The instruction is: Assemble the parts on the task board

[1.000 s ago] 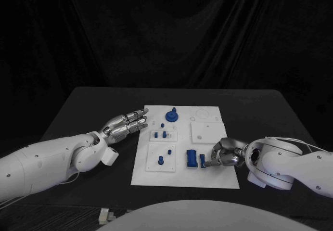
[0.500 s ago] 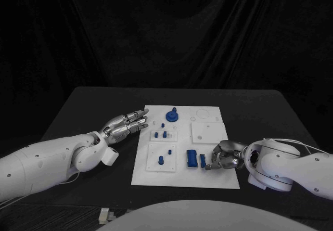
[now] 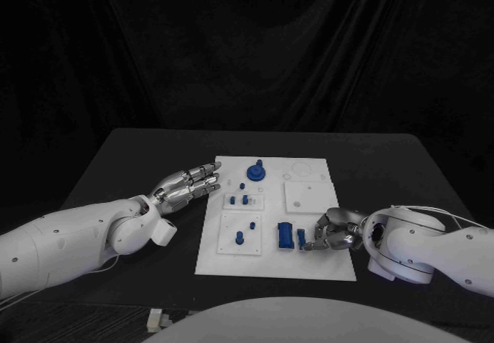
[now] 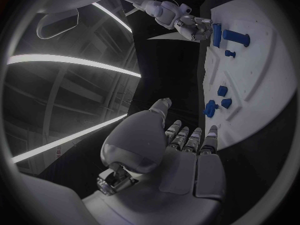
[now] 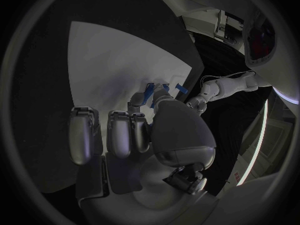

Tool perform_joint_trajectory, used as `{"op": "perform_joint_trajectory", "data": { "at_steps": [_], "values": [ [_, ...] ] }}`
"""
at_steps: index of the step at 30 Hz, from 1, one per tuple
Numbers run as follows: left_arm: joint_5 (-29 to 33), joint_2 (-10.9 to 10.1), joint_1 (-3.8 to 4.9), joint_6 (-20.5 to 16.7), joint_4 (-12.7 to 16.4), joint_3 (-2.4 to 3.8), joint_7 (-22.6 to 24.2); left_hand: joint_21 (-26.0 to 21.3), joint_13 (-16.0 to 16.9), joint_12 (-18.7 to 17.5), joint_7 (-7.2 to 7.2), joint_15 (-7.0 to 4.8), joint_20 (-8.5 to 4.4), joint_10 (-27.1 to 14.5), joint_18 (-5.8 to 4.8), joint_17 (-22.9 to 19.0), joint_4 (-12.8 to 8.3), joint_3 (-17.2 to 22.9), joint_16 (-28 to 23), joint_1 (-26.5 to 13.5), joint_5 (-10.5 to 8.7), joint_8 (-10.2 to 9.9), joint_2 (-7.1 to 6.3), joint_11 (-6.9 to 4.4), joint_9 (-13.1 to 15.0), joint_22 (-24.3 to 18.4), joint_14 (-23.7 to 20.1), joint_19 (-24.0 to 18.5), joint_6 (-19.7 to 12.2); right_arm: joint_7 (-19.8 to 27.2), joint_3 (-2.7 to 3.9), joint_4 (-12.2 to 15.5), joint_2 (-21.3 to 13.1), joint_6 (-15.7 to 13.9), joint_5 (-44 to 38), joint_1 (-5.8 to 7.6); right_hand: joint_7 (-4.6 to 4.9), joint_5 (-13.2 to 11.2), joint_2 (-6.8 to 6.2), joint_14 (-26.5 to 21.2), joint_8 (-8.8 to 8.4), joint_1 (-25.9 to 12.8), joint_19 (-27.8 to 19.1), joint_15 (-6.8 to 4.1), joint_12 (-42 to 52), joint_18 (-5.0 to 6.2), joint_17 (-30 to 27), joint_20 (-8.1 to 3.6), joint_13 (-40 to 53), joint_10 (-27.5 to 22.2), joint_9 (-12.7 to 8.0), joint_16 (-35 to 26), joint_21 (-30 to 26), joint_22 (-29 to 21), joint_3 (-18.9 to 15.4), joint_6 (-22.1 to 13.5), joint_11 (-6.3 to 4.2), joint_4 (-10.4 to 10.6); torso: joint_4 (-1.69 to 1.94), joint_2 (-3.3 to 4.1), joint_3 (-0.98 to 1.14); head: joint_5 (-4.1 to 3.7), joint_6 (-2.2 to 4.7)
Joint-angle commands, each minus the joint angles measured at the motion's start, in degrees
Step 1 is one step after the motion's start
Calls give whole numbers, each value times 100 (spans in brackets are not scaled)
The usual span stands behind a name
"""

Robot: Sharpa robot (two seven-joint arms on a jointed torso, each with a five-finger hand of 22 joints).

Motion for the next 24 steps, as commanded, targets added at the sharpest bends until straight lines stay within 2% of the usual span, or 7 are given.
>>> {"op": "perform_joint_trajectory", "data": {
  "at_steps": [1, 12, 16, 24],
  "values": [
    [12, 13, -11, 71, 7, 5, 74, 30, 9, 18, 7, 53, 30, 13, 36, -8, 5, 26, -10, 34, 28, 27, 13, 30, 7, 3, -2, -2, 3, -135, 0, -20, 14, -21, -46, -14, -41, -3, 59, 461, 48, 13, 328, -38, 15, 22, 718, -40, 1510, 595, 25, 5, 19, 1301, -2, 50, -32, 20, -1, 0, 1, -19, -1],
    [12, 15, -35, 84, 2, 5, 82, 31, 9, 18, 8, 54, 31, 13, 35, -8, 4, 29, -9, 33, 28, 27, 14, 32, 6, 4, -2, -1, 2, -231, 1, -103, 96, 1, -46, -16, -60, 21, 86, 460, 109, 175, 324, -54, 15, 25, 714, -55, 1510, 595, 98, 4, 10, 1298, 20, 70, -49, -74, -1, -1, -1, -29, -1],
    [12, 11, -50, 86, 5, 5, 85, 31, 9, 18, 8, 54, 31, 13, 35, -8, 4, 29, -9, 33, 28, 27, 14, 32, 6, 4, -2, -1, 2, -262, 1, -132, 124, 0, -46, -17, -64, -6, 98, 459, 154, 330, 320, -59, 15, 27, 708, -62, 1510, 595, 155, 2, 3, 1295, 39, 86, -54, -177, 0, 0, 0, -14, -1],
    [12, 1, -75, 86, 12, 6, 91, 31, 9, 18, 8, 54, 31, 13, 35, -8, 4, 29, -9, 33, 28, 27, 14, 32, 6, 4, -2, -1, 2, -286, 1, -162, 153, -26, -46, -21, -65, -21, 105, 459, 192, 375, 321, -60, 15, 26, 707, -64, 1510, 595, 184, 1, 3, 1295, 45, 119, -55, -206, 3, 0, -1, -16, -1]
  ]
}}
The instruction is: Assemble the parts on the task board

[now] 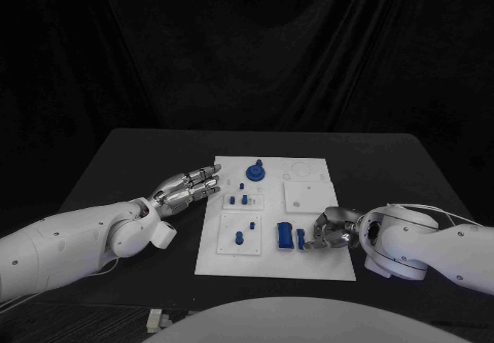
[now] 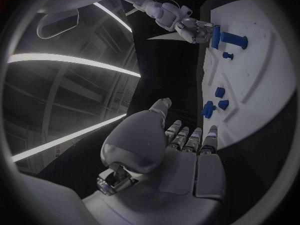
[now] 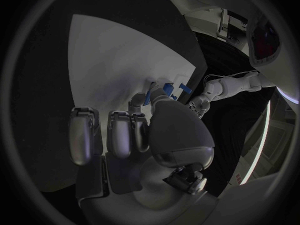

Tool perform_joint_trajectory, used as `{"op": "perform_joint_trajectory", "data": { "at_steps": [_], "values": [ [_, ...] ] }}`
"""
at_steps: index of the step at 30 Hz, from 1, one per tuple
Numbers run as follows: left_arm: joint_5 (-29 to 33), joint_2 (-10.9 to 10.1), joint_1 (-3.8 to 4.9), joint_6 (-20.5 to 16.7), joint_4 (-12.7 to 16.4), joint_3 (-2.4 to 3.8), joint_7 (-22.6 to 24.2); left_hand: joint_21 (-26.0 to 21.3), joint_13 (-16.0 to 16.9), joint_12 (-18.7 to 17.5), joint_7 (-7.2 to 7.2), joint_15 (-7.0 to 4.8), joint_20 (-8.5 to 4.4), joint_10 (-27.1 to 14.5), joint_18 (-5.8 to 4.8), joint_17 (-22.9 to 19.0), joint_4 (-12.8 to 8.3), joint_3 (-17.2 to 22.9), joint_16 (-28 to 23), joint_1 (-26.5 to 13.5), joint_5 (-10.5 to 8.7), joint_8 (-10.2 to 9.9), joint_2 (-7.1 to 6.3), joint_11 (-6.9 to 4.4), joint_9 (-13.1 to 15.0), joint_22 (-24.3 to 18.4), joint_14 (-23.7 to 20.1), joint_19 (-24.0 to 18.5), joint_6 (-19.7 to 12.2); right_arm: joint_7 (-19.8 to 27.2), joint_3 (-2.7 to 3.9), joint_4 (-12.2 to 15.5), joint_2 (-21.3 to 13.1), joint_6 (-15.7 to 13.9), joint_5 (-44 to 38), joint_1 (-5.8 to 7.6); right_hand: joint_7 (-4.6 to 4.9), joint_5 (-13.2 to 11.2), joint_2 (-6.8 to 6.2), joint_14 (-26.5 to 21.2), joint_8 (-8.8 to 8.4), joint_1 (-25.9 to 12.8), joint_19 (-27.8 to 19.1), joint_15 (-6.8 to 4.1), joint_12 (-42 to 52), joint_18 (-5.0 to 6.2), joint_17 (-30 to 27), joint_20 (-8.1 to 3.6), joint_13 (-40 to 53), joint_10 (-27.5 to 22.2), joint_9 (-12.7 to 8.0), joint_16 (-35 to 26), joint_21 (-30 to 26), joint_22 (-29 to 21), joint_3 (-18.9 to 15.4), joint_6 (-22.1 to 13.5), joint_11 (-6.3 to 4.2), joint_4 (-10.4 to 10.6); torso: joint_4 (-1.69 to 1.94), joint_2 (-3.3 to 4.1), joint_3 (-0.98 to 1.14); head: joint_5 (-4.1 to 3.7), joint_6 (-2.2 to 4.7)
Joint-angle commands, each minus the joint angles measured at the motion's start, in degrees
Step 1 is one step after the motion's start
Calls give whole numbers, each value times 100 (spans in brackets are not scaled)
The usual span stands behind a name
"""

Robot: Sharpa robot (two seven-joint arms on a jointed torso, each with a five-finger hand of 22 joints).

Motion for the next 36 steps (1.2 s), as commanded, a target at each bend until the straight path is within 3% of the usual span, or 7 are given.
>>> {"op": "perform_joint_trajectory", "data": {
  "at_steps": [1, 11, 18, 25, 27, 33, 36],
  "values": [
    [12, 0, -13, 67, 16, 6, 89, 32, 9, 17, 10, 58, 32, 13, 34, -9, 2, 37, -9, 33, 29, 27, 16, 38, 6, 6, -2, 0, 1, -141, 0, -6, 1, -28, -36, -17, 6, -32, -11, 439, 24, 66, 302, -41, 15, 25, 710, -44, 1507, 615, 10, 2, 2, 1296, -11, 51, -36, -45, 1, 1, -2, 3, -1],
    [12, -27, -22, 27, 45, 6, 160, 40, 13, 22, 4, 64, 32, 25, 34, -6, -3, 49, -4, 35, 33, 35, 18, 52, 10, 13, 4, 9, 22, -7, 0, 18, -50, -233, -36, -19, 11, -99, -40, 438, 34, 70, 301, -41, 15, 25, 704, -45, 1507, 615, 30, 0, 1, 1296, -48, 52, -34, -55, 0, -1, 0, 11, -1],
    [12, -303, 1, -309, 318, 8, 322, 44, 21, 29, 14, 52, 28, 52, 32, -3, 5, 15, 1, 6, 24, 70, -48, 30, 23, 13, 8, 14, 112, 502, 2, 107, -274, -1360, -36, 62, 16, -280, -89, 390, -288, -407, 218, -33, 15, 69, 472, -38, 1507, 615, -113, -84, -169, 1237, -337, -178, -27, 406, -2, -4, -1, -40, -1],
    [12, -477, 171, -711, 577, 9, 688, -28, 39, 46, 168, -342, -325, 169, 53, -15, 1212, -760, -20, -108, -614, 166, -213, -43, 50, -63, -12, -76, 503, 1737, 1, -23, -405, -2713, 410, 378, 128, 939, 477, -398, -999, -1275, -898, 34, -657, 538, -2719, 81, 951, 89, -832, -1980, -2700, 259, -702, -85, 73, 773, -11, -47, 0, -69, -1],
    [12, -473, 225, -832, 615, 10, 807, -59, 31, 40, 169, -440, -435, 149, 50, -15, 1506, -892, -21, -101, -936, 167, -227, -88, 55, -93, -12, -107, 556, 2343, 1, -123, -410, -2978, 891, 420, 327, 1005, 670, -969, -1523, -1255, -1823, 239, -2249, 887, -4747, 236, -292, -964, -1438, -3883, -5171, -955, -902, -88, 262, 772, -11, -69, -1, -111, -1],
    [12, -339, 299, -1124, 597, 10, 1105, -85, -30, -18, -268, -951, -1008, -86, 0, -15, 1507, -1203, -21, -372, -1456, -39, -143, -603, -1, -119, -12, -129, 146, 4325, 0, -520, -322, -2939, 2768, 412, 1142, 444, 1000, -2680, -2834, -1218, -3068, 1313, -6268, 706, -6003, 1069, -3468, -3796, -3099, -6764, -7478, -2799, -1425, -888, 1254, 790, -26, -273, 28, -113, -1],
    [12, -259, 306, -1144, 548, 9, 1137, -85, -32, -19, -644, -1033, -1119, -91, -33, -15, 1506, -1263, -21, -349, -1459, -153, -138, -755, -58, -119, -12, -129, -340, 5001, 0, -655, -308, -2665, 3325, 324, 977, 167, 1133, -3173, -3252, -1177, -3315, 1626, -6888, 711, -6445, 1369, -4457, -4268, -3877, -7436, -8024, -3530, -1738, -1585, 1583, 794, -46, -334, 36, -107, -1]
  ]
}}
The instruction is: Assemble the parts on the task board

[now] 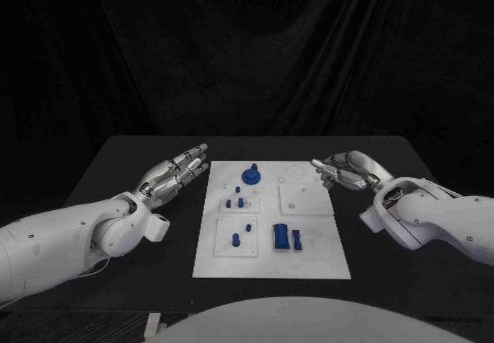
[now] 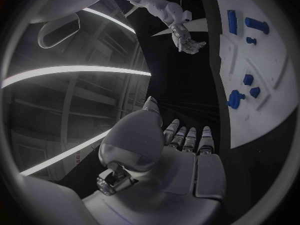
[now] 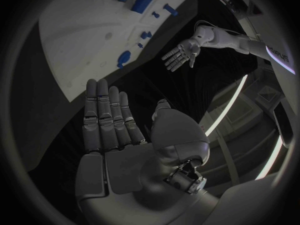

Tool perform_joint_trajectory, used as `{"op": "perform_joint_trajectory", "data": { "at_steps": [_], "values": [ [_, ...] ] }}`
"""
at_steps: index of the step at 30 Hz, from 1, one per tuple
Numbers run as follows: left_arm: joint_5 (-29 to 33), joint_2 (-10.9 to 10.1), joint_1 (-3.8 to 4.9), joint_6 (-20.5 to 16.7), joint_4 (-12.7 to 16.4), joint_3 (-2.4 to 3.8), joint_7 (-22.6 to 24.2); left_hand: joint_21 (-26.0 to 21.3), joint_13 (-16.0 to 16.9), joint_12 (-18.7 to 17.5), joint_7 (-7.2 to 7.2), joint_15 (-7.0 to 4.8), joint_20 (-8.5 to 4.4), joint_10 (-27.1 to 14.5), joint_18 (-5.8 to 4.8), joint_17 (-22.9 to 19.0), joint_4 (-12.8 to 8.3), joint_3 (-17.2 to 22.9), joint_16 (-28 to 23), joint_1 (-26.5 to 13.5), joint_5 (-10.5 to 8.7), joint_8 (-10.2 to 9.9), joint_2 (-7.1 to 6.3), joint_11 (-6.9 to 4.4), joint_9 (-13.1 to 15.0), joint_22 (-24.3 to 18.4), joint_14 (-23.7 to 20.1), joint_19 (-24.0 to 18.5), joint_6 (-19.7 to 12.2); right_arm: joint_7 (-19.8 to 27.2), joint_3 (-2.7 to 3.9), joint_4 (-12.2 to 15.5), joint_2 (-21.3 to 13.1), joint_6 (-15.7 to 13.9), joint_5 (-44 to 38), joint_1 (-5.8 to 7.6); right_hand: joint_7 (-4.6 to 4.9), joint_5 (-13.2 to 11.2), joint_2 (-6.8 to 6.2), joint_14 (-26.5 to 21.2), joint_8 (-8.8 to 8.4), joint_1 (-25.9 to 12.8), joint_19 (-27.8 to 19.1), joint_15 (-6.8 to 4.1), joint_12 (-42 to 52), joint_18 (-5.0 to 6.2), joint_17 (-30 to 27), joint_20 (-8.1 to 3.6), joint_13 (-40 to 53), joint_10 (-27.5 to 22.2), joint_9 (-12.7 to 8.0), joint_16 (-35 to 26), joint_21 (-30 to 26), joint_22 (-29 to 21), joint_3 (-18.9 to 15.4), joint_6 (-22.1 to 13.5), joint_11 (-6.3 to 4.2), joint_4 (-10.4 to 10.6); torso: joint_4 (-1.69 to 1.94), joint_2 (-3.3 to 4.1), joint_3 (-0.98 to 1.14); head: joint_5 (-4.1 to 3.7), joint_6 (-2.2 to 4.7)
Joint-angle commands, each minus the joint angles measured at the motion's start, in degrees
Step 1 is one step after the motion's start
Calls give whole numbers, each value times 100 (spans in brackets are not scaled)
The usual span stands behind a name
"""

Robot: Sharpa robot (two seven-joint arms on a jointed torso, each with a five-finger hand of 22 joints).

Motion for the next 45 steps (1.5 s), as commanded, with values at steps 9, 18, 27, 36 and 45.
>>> {"op": "perform_joint_trajectory", "data": {
  "at_steps": [9, 18, 27, 36, 45],
  "values": [
    [13, 224, 8, -157, -165, 5, 575, -39, -11, -19, -735, 253, 261, -4, -41, -5, 0, -228, -21, -135, -116, -61, -165, -78, -54, -5, -2, -4, -458, 2496, -3, -365, 53, 866, 2019, -303, -936, -321, 217, -4408, -646, 244, -4647, 78, -1172, -41, -1010, 261, -2136, -3492, -1898, -1333, -409, -3569, -643, -2427, -101, -2, -69, -244, 41, 22, -1],
    [96, 246, -2, -511, -78, 99, 17, -39, -11, -19, -365, 1, -70, -4, -391, -5, -768, 570, -21, -3508, -712, -119, -771, 160, -114, -5, -2, -4, -777, 1903, 155, -384, 229, 257, 1884, -309, -988, -862, -1287, -5484, -1794, -4451, -5222, -844, -2320, -944, -1210, -1261, -3379, -4307, -3297, -1574, -533, -4221, 1357, -3486, -1108, -1663, -88, -155, 35, 28, 180],
    [457, 400, -32, -1857, 224, 470, -238, -39, -11, -19, 102, 1, -548, -4, -516, -5, -1062, 864, -21, -4743, -918, -119, -985, 160, -114, -5, -2, -4, -777, 2176, 760, -577, 916, -263, 3230, -443, -988, -862, -1287, -5484, -1794, -5520, -5222, -844, -2320, -944, -1210, -1261, -3379, -4307, -3297, -1574, -533, -4221, 1789, -3486, -1108, -1663, -235, -22, 53, 94, 852],
    [931, 603, -71, -3623, 620, 957, -572, -39, -11, -19, 102, 1, -548, -4, -975, -5, -1273, 1075, -21, -5634, -1381, -119, -1467, 160, -114, -5, -2, -4, -777, 2431, 1325, -756, 1556, -748, 4484, -567, -988, -862, -1287, -5484, -1794, -5520, -5222, -844, -2320, -944, -1210, -1261, -3379, -4307, -3297, -1574, -533, -4221, 1789, -3486, -1108, -1663, -369, 99, 69, 154, 1466],
    [1181, 710, -92, -4558, 829, 1215, -749, -39, -11, -19, 102, 1, -548, -4, -975, -5, -1674, 1557, -21, -6199, -1381, -119, -1467, 160, -114, -5, -2, -4, -777, 2473, 1419, -786, 1663, -829, 4693, -588, -988, -862, -1287, -5484, -1794, -5520, -5222, -844, -2320, -944, -1210, -1261, -3379, -4307, -3297, -1574, -533, -4221, 1789, -3486, -1108, -1663, -390, 118, 71, 163, 1562]
  ]
}}
